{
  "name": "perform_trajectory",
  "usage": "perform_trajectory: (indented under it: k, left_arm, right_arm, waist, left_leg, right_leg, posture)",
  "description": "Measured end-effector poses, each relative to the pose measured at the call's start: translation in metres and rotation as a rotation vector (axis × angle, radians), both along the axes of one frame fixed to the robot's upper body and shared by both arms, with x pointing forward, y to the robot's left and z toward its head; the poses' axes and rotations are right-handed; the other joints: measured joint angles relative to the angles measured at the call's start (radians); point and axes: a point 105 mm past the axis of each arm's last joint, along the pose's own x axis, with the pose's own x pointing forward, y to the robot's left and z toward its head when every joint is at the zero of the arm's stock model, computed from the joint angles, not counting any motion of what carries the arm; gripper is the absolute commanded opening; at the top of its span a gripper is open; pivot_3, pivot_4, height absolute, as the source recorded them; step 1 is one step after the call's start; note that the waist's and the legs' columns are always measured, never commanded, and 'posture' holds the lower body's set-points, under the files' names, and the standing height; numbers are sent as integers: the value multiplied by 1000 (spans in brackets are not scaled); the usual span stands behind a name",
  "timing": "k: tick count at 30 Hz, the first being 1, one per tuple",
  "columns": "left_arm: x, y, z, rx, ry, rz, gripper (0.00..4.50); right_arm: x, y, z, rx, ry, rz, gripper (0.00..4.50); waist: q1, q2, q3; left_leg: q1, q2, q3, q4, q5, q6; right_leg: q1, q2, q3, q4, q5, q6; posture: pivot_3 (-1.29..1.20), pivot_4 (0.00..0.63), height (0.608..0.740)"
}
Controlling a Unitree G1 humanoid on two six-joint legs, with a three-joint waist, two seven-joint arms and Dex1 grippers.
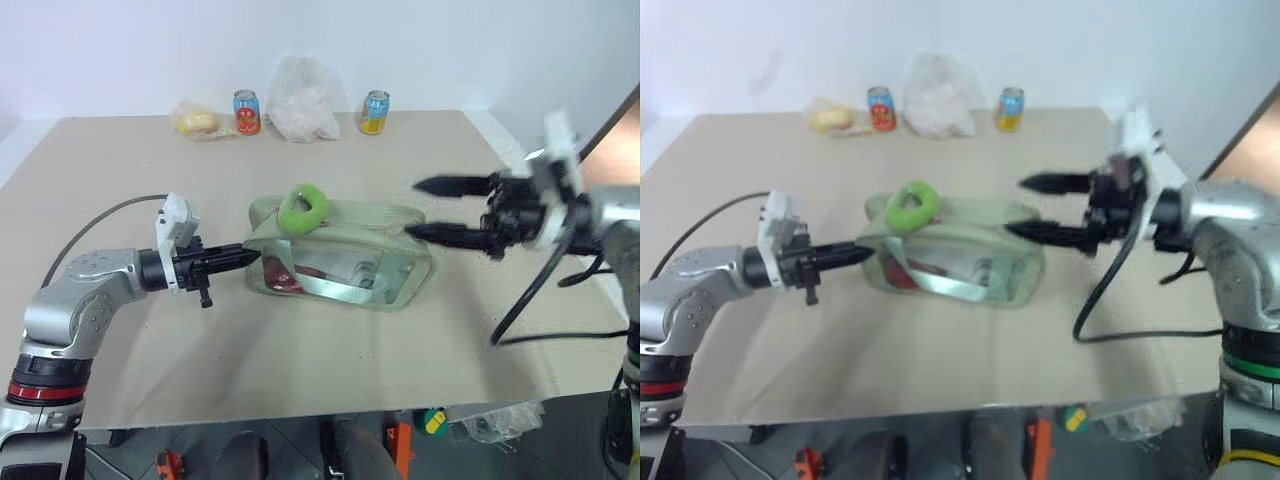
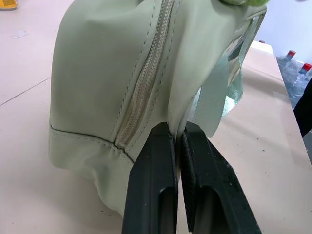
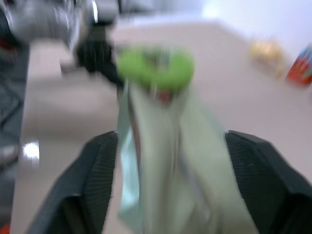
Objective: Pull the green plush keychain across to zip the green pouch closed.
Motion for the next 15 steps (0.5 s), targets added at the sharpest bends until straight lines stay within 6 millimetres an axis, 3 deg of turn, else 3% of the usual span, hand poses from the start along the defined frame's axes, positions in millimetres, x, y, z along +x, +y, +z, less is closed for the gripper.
perform_trajectory:
  k: [3,10,15]
  left_arm:
    - [2,-1,1,1,-3,3,0]
    - [5,-4,3,-6,-7,5,0]
    - [5,-9,3,-25,-10,-3,0]
  right_arm:
    - [8,16,12,27,-28,8,3503]
    - [67,74,-8,-74,51,-51,3503]
    - [78,94,-17,-164,23,-30,3503]
  waist:
    - [-1,0,0]
    - [0,0,0]
    - [4,0,0]
  left_leg:
    - [0,0,0,0,0,0]
    - [-3,0,1,0,1,1]
    - [-7,-1,-1,0,-1,4]
  right_leg:
    - [0,0,0,0,0,0]
    - [-2,-1,0,0,1,-1]
    - [-3,-5,-2,-1,2,-5]
  posture:
    - [0,150,740]
    - [0,150,740]
    - [0,150,740]
